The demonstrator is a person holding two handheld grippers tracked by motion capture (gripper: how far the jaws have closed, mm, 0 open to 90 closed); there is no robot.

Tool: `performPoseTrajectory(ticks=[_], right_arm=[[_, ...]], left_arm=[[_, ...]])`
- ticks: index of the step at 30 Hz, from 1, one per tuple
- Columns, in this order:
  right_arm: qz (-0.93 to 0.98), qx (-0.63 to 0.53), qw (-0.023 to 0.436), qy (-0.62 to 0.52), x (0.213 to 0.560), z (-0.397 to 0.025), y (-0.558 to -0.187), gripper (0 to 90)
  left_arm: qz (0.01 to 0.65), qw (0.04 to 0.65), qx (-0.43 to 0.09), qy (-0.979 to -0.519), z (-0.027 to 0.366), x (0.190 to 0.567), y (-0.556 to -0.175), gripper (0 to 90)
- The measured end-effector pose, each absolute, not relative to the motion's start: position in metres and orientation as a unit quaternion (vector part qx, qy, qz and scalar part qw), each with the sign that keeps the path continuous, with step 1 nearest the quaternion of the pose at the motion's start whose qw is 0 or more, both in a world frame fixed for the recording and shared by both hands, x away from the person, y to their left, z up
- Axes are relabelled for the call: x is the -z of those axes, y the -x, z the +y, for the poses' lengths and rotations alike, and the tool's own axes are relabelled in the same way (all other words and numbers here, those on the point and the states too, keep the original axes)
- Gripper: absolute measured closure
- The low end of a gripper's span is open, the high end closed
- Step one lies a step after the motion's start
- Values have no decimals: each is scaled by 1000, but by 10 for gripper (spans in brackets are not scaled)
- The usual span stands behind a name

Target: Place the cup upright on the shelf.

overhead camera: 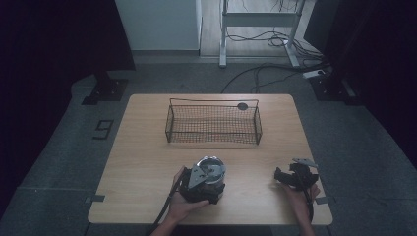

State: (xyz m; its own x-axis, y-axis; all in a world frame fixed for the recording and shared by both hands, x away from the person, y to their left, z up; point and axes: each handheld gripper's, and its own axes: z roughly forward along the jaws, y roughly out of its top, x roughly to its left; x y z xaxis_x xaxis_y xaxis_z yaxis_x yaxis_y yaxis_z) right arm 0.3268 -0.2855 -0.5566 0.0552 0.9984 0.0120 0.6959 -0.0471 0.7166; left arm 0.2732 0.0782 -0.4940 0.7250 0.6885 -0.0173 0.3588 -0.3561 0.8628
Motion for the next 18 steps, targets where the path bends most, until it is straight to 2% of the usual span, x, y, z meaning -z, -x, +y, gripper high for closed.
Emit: performPoseTrajectory(ticks=[9,18], right_arm=[[632,-271,279,-671,557,-286,-327,7],[631,-271,279,-671,557,-286,-327,10]], left_arm=[[344,482,-170,-788,93,485,-276,41],[366,486,-192,-770,118,466,-288,41]])
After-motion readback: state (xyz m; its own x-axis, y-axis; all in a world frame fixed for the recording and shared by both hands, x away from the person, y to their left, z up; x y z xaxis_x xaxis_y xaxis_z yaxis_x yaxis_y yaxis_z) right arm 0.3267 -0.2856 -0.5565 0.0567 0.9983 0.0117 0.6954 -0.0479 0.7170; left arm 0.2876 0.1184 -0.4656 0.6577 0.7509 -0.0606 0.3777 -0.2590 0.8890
